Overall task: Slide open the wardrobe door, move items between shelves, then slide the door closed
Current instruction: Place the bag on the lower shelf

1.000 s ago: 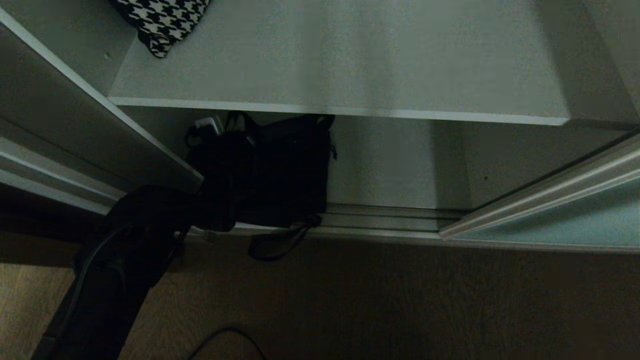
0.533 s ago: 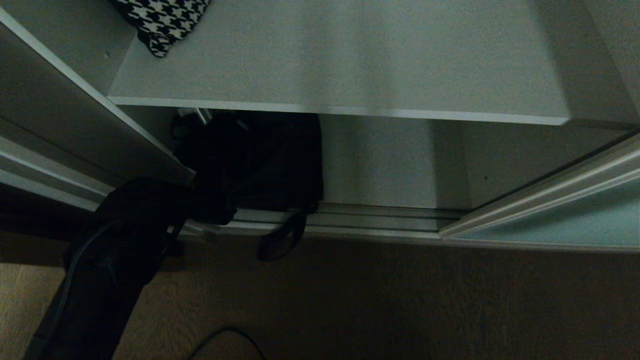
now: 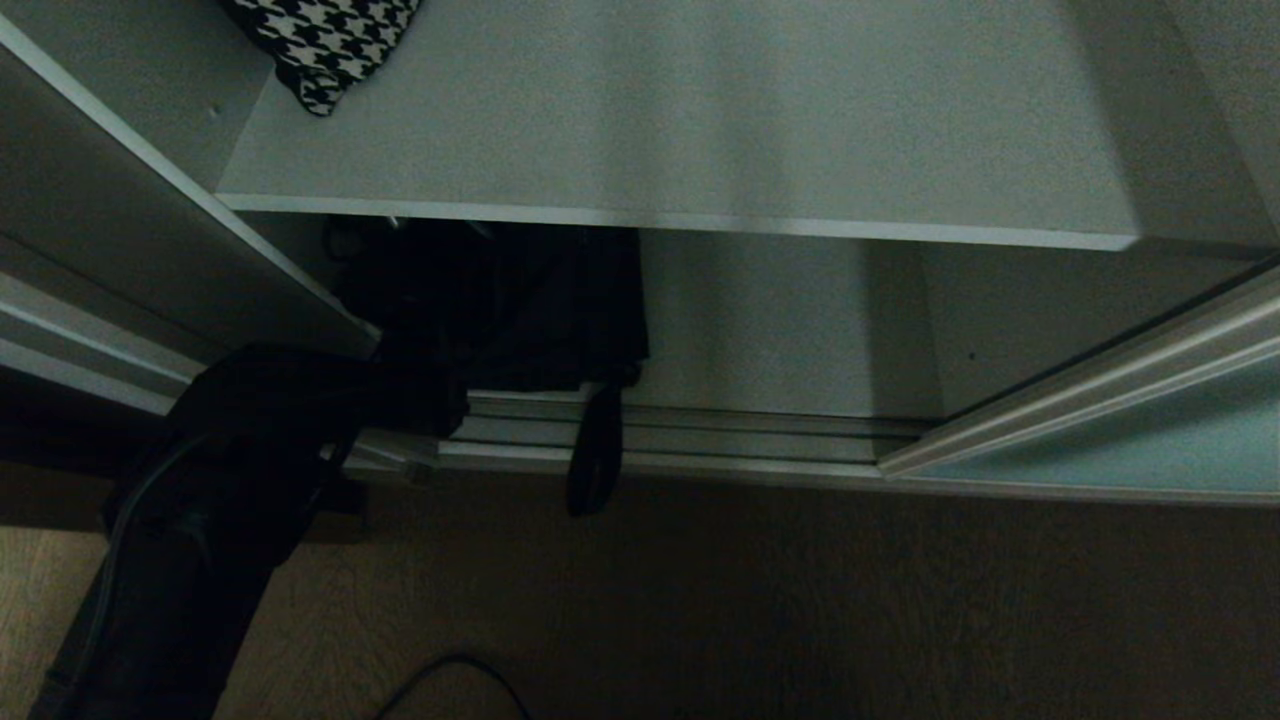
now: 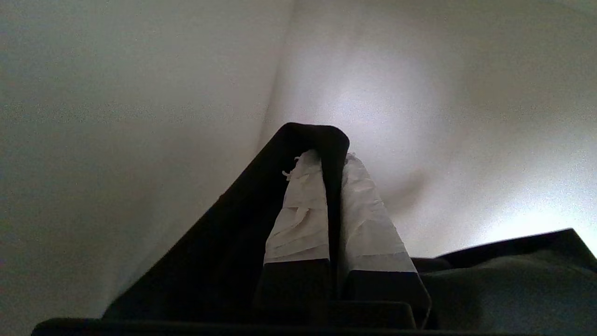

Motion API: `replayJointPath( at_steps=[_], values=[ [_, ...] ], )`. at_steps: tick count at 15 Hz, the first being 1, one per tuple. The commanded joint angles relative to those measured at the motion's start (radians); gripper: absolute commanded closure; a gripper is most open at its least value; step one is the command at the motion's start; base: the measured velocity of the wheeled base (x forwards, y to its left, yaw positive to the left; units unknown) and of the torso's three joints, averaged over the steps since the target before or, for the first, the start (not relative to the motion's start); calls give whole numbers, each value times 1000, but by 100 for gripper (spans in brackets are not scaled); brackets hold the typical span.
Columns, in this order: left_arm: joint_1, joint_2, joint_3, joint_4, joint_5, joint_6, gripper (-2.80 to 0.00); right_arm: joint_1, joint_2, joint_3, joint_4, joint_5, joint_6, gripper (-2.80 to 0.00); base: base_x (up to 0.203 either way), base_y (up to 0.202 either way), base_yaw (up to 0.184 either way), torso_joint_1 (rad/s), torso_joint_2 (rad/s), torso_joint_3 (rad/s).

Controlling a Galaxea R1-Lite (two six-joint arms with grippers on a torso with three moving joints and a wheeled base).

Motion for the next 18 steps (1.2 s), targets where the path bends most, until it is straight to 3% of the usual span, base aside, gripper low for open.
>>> replayJointPath(
  at_steps=[1, 18],
  values=[
    [-3, 32, 1, -5, -1, -2, 0, 0, 1, 0, 0, 0, 0, 0, 0, 0, 0, 0, 0, 0],
    [-16, 91, -7, -5, -10, -14, 0, 0, 1, 0, 0, 0, 0, 0, 0, 0, 0, 0, 0, 0]
  ],
)
